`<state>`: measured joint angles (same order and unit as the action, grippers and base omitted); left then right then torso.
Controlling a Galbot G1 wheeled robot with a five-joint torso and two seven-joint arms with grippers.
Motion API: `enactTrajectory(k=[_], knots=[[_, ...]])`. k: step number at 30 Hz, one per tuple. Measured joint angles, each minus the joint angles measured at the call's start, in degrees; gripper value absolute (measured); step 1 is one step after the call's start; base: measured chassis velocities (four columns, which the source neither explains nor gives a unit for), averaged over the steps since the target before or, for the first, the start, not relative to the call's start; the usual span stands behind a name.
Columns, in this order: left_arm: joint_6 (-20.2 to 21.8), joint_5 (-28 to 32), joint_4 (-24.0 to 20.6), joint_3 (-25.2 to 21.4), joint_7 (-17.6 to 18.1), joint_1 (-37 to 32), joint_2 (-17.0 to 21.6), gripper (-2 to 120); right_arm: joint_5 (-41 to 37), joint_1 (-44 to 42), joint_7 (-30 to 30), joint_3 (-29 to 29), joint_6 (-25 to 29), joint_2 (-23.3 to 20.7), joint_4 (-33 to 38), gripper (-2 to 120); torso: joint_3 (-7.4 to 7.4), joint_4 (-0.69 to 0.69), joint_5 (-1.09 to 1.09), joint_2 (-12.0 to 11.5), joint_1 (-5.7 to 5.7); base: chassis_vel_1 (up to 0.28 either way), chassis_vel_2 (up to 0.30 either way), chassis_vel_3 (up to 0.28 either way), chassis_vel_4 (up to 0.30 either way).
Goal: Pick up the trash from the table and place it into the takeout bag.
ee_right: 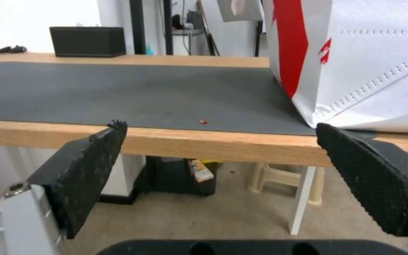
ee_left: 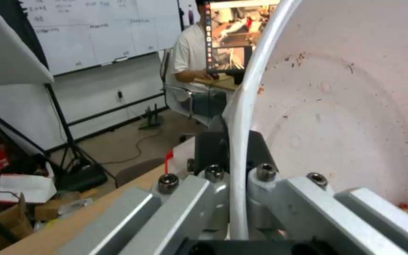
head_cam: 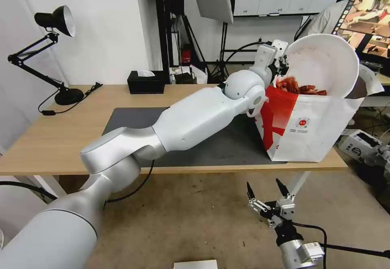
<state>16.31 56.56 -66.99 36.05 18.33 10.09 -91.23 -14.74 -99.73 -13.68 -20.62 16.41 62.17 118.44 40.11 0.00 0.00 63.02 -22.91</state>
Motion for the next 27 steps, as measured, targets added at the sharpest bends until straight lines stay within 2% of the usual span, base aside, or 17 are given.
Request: enactTrajectory(k=[9, 20, 27], knots=[[2.0, 0.1, 1.1, 1.8, -1.5, 0.1, 0.1, 0, 0.0, 0.0, 0.0, 0.0, 0.0, 0.0, 0.0, 100, 0.00, 0.00, 0.00, 0.0, 0.00, 0.000, 0.000, 0.000, 0.000], [8.0, 0.8, 3.2, 2.7, -5.3, 1.7, 0.1, 0, 0.0, 0.0, 0.0, 0.0, 0.0, 0.0, 0.0, 100, 0.00, 0.00, 0.00, 0.0, 0.00, 0.000, 0.000, 0.000, 0.000], [9.1, 0.9, 4.6, 3.7, -5.9, 2.4, 0.0, 0, 0.0, 0.0, 0.0, 0.0, 0.0, 0.0, 0.0, 100, 0.00, 0.00, 0.00, 0.0, 0.00, 0.000, 0.000, 0.000, 0.000]])
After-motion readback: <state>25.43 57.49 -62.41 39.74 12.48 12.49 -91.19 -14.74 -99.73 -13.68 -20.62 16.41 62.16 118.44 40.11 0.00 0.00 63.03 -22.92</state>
